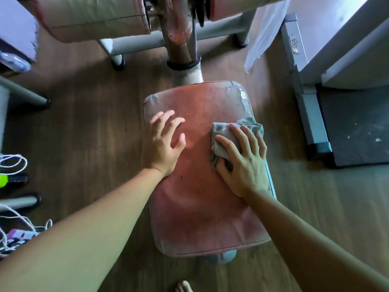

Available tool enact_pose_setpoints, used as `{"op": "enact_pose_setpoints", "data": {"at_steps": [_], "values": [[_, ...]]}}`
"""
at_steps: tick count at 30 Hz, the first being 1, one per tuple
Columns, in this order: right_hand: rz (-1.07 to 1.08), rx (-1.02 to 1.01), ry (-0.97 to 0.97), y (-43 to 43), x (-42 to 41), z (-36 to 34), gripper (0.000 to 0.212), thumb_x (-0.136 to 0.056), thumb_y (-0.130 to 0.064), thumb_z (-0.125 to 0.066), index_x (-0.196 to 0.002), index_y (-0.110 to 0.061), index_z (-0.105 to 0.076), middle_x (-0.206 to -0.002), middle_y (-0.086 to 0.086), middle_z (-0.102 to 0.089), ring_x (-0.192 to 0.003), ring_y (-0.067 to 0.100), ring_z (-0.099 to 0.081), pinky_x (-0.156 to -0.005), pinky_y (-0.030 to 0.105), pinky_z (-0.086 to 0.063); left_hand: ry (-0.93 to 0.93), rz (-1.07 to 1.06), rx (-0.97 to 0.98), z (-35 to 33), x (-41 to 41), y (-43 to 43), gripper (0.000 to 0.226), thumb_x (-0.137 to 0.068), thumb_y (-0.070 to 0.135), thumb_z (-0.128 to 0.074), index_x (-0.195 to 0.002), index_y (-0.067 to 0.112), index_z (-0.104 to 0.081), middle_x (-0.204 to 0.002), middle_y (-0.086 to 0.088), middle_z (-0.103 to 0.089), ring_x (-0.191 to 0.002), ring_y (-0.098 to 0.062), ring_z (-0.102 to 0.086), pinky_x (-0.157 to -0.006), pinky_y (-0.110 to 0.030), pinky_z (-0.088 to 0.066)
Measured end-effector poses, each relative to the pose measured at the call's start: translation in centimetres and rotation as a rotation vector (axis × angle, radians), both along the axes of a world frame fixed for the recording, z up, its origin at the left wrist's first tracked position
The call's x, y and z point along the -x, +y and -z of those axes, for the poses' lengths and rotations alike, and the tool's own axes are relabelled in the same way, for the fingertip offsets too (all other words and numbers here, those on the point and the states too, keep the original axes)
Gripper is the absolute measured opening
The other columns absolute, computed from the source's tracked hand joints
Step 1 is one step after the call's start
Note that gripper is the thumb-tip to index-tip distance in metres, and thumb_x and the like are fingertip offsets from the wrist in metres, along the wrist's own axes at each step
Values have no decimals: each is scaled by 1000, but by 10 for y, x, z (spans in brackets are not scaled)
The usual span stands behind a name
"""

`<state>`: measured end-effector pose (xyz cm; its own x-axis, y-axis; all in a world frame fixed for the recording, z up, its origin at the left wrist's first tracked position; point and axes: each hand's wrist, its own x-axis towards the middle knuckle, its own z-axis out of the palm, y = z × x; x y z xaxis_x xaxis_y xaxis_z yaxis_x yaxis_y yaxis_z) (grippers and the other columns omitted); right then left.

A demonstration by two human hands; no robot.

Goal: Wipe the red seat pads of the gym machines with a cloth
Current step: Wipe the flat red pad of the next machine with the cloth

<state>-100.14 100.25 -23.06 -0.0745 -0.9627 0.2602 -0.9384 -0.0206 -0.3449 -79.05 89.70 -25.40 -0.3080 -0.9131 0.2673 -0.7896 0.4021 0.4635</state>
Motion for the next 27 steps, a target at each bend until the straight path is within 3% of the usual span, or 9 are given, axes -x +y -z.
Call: {"op": "enact_pose_setpoints", "data": {"at_steps": [9,16,20,22,24,26,27], "values": [[99,-5,-36,2,-2,-1,63,-82,-43,-66,-140,-25,-52,-157,18,-33,-146,37,-32,-113,58,-28,29,40,30,-1,1,-4,35,-90,28,-54,-120,16,-67,-135,-10,-58,-131,-33,-45,-114,-39,-32],[385,-61,47,8,-29,-5,55,-84,-58,-62,-127,-26,-51,-144,17,-40,-131,41,-38,-99,51,-38,27,78,47,-1,-1,-8,31,-91,33,-56,-116,19,-68,-133,-8,-59,-128,-34,-50,-110,-44,-36],[536,-40,-53,21,-82,-2,51,-83,-51,-61,-126,-25,-56,-143,12,-41,-134,36,-36,-103,53,-39,131,87,40,1,-5,-9,33,-96,41,-49,-112,23,-71,-128,-5,-62,-123,-32,-54,-106,-49,-41],[403,-21,-127,38,-103,-3,51,-87,-47,-59,-133,-25,-56,-148,9,-40,-140,32,-34,-110,51,-38,176,92,31,-3,-7,-9,37,-98,46,-42,-113,26,-70,-126,-1,-63,-122,-28,-55,-106,-49,-41],[281,14,-272,62,-115,-5,48,-96,-35,-59,-142,-25,-52,-155,3,-38,-146,21,-33,-118,38,-33,210,112,13,-8,-10,-4,42,-99,50,-35,-117,30,-67,-125,5,-63,-120,-20,-56,-108,-49,-37],[310,114,-361,82,-121,-4,41,-99,-25,-57,-141,-22,-54,-151,-1,-46,-141,14,-43,-115,30,-37,263,163,26,-10,-15,-1,43,-99,53,-34,-119,33,-65,-125,9,-61,-119,-17,-56,-107,-49,-37],[378,188,-336,89,-124,-1,36,-98,-20,-56,-133,-20,-61,-141,-1,-55,-132,14,-52,-111,33,-44,289,229,41,-10,-17,1,43,-98,54,-34,-121,33,-64,-127,11,-60,-120,-16,-55,-105,-46,-38]]}}
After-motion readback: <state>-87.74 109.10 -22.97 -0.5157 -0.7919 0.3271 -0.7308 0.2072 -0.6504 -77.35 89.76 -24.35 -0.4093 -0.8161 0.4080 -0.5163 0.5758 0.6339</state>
